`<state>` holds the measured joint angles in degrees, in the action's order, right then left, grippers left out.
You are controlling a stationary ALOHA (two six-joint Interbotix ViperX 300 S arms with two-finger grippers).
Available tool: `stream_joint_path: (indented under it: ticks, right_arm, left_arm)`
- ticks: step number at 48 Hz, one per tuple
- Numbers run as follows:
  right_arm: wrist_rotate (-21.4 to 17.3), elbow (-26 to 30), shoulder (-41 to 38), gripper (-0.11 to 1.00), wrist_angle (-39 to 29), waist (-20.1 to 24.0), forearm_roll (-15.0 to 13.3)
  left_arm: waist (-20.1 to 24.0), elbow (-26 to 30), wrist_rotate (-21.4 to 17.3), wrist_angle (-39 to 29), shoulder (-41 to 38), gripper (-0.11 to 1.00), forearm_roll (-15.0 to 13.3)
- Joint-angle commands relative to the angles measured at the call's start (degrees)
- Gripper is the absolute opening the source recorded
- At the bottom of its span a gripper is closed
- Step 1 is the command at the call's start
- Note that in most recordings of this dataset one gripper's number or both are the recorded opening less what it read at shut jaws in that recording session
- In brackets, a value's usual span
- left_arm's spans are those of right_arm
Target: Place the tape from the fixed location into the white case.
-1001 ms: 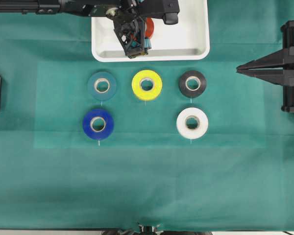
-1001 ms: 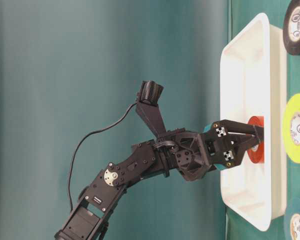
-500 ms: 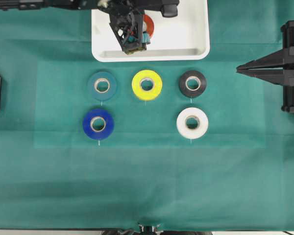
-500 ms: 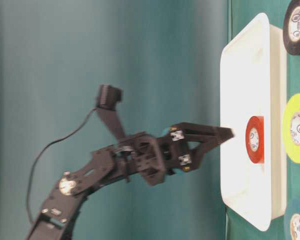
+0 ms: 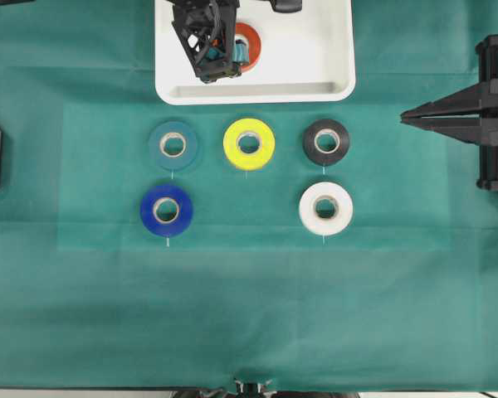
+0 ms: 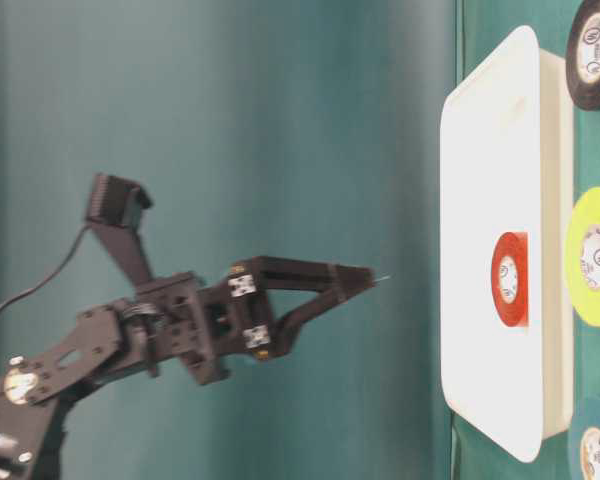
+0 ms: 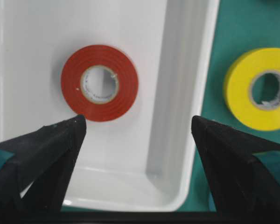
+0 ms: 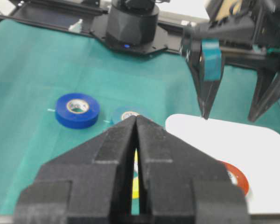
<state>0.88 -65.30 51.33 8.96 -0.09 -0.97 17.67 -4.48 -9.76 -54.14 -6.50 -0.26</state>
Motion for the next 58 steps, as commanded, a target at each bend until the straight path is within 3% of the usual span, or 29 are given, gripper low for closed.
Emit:
stream_joint_path:
  ticks: [1,58]
  right_arm:
    - [0.0,1.41,-0.18,0.0,-0.09,-0.09,-0.09]
    - [-0.09,1.49,-0.09,0.0,-0.53,0.0,0.0]
  left_arm:
    - [-0.18,1.85,0.09,-0.88,3.25,0.99,-0.09]
    - [-0.53,2.02,0.18,-1.76,5.19,0.99,-0.09]
